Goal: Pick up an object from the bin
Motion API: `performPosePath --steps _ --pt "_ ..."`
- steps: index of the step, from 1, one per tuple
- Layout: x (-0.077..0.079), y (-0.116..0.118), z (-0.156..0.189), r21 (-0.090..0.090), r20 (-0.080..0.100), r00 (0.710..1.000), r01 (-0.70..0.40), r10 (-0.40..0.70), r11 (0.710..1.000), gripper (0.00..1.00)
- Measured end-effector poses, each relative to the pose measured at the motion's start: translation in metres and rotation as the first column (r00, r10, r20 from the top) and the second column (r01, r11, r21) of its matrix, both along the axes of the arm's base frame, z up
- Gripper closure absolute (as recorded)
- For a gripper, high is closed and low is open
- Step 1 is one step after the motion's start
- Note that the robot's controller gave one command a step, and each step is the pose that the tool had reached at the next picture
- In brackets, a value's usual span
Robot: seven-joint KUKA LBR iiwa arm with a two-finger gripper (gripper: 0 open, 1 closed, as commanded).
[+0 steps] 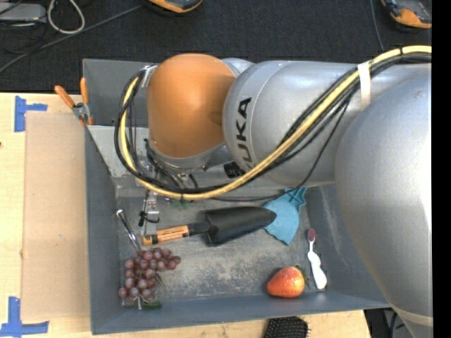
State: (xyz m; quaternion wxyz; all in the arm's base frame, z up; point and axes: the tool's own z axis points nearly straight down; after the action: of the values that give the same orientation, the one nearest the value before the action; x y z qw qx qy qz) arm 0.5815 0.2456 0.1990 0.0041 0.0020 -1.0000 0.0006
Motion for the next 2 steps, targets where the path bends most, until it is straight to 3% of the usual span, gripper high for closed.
performPosePath --steps 1,2 --pt "0.002 -0.002 0.005 0.002 0.007 1.000 0.004 -0.004 1.000 0.00" --pt "-0.028 -0.071 -0.029 0.001 0.004 0.998 -0.055 0.055 0.998 0.00"
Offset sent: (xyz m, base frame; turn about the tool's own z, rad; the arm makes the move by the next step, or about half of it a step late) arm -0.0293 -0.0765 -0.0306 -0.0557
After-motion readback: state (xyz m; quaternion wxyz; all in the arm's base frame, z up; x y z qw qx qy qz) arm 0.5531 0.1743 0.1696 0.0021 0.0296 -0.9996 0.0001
